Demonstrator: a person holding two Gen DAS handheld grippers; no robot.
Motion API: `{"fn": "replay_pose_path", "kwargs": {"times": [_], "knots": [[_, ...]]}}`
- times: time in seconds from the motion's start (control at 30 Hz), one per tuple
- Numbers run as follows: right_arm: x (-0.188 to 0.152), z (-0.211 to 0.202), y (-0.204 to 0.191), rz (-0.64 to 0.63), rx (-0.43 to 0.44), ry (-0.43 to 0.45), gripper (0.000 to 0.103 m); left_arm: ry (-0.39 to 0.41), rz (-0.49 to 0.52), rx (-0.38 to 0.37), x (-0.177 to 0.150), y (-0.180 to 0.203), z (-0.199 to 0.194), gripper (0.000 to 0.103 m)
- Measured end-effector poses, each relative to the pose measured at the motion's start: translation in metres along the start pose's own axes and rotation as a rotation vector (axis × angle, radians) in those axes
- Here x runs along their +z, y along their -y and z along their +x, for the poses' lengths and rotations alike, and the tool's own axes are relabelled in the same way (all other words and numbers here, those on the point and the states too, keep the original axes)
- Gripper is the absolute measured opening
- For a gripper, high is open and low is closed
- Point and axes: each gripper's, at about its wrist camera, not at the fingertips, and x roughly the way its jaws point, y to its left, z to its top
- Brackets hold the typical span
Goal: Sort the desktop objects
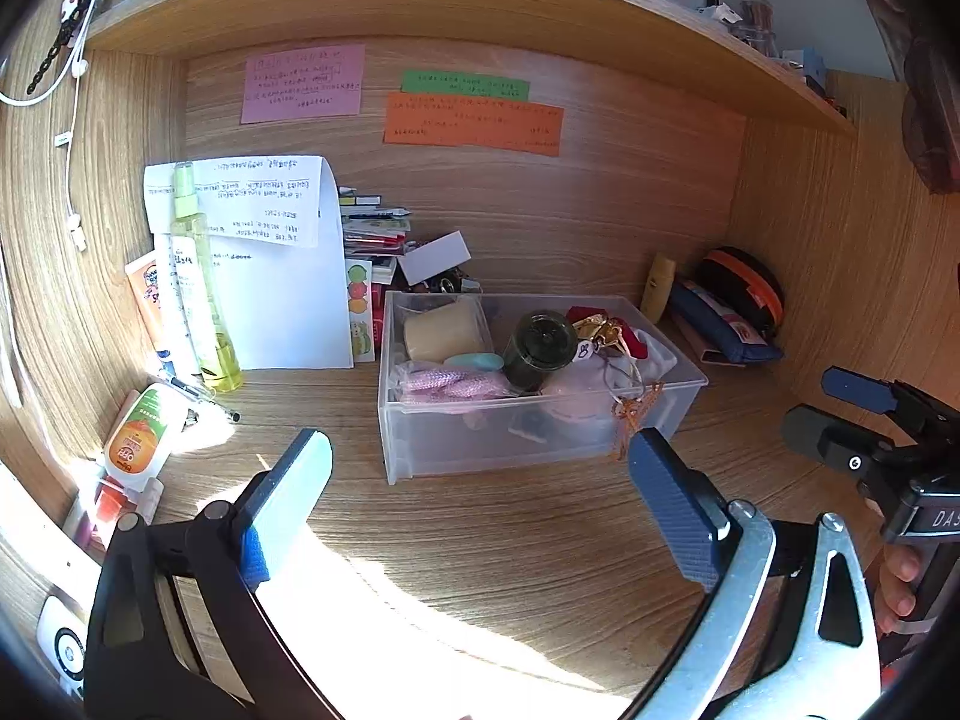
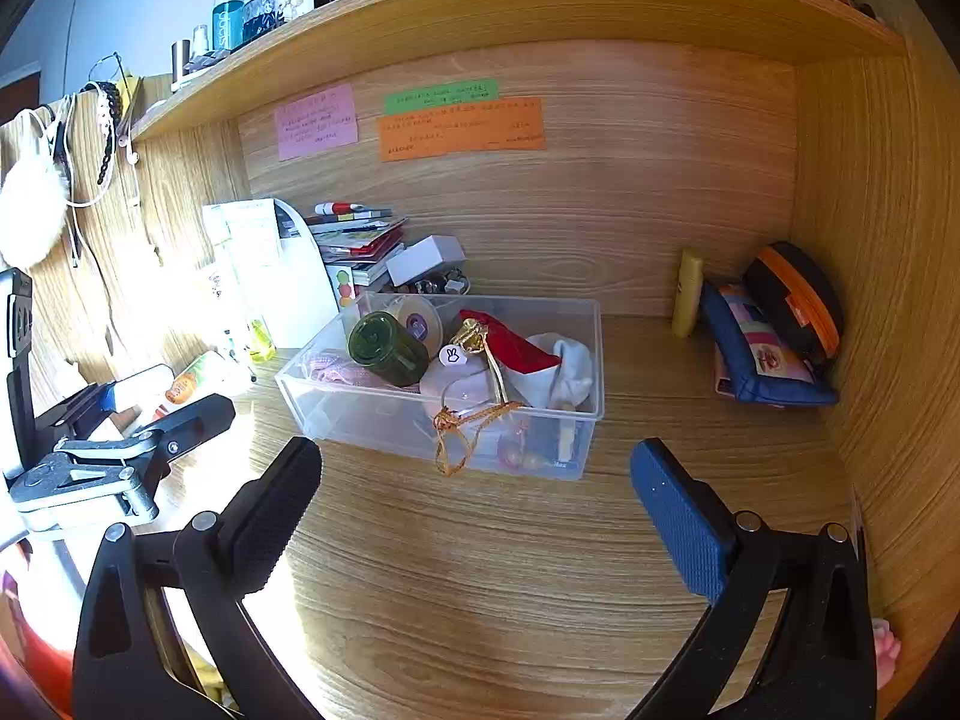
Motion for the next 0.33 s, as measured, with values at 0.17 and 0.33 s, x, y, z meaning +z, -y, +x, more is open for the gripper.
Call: {"fn": "replay_pose_path", "kwargs": {"times": [0.17,0.33], "knots": [[-0.006,0.002,0.006,0.028,0.009,-0.011,0.103,0.018,0.022,0.000,-0.004,0.005,0.000,0.101],[-0.012,0.009,0.015,0.057,0.004,-0.036,0.103,0.035,0.046,0.026,-0.004,0.011,0.000,0.101]]}}
